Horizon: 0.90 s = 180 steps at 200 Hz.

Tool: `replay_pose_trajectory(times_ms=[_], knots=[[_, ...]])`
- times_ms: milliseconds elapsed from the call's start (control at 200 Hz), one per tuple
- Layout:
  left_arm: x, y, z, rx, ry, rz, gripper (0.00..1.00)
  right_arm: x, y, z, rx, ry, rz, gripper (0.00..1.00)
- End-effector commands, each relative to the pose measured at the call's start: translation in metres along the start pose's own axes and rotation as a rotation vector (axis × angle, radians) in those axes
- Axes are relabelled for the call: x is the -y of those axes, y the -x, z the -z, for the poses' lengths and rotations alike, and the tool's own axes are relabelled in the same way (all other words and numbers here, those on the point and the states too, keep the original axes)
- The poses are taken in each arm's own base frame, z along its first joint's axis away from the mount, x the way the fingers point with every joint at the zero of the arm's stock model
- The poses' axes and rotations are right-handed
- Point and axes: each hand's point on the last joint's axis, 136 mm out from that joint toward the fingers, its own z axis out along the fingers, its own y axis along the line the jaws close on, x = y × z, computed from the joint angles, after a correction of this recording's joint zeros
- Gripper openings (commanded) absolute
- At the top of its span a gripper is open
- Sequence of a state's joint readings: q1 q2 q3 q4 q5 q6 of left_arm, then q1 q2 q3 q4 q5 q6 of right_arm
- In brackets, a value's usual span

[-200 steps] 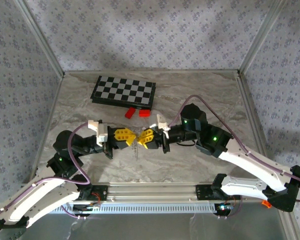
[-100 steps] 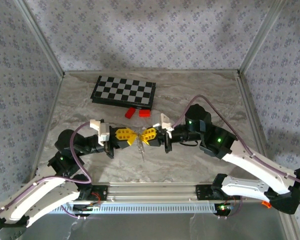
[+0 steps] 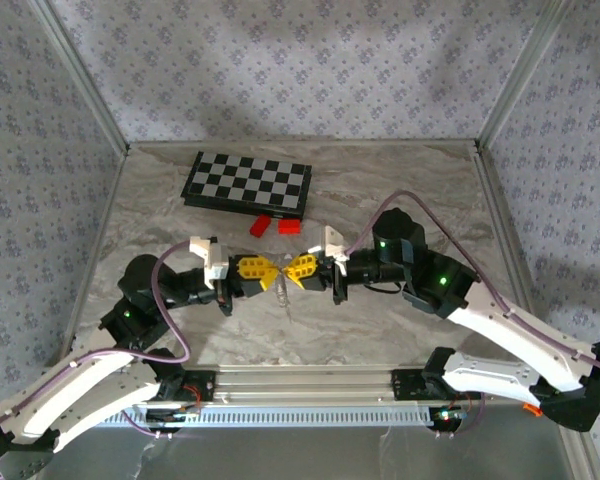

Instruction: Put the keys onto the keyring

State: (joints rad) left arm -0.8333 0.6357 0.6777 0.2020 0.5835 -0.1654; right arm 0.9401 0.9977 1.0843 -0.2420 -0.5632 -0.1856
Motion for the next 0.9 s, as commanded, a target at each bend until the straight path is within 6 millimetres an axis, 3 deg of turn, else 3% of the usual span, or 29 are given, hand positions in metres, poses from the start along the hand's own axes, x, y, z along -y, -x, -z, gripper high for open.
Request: replay_pose_trajectory(times_ms=[0, 665, 740, 760, 895], knots=[[0.007, 0.005, 0.004, -0.025, -0.011, -0.02, 0.0, 0.006, 0.018, 0.013, 0.021, -0.057, 0.054, 0.0], [-0.016, -0.028, 0.008, -0.133, 0.116, -0.004, 0.0, 0.031, 0.0, 0.01, -0.095, -0.176, 0.034, 0.0], [-0.024, -0.033, 0.01, -0.141, 0.16, -0.001, 0.12, 0.036, -0.011, 0.006, -0.134, -0.189, 0.011, 0.0], [-0.026, -0.035, 0.01, -0.143, 0.17, 0.0, 0.16, 0.038, 0.0, 0.008, -0.117, -0.199, 0.019, 0.0], [-0.041, -0.045, 0.014, -0.157, 0.252, 0.018, 0.41, 0.046, -0.015, -0.001, -0.187, -0.206, -0.067, 0.0]])
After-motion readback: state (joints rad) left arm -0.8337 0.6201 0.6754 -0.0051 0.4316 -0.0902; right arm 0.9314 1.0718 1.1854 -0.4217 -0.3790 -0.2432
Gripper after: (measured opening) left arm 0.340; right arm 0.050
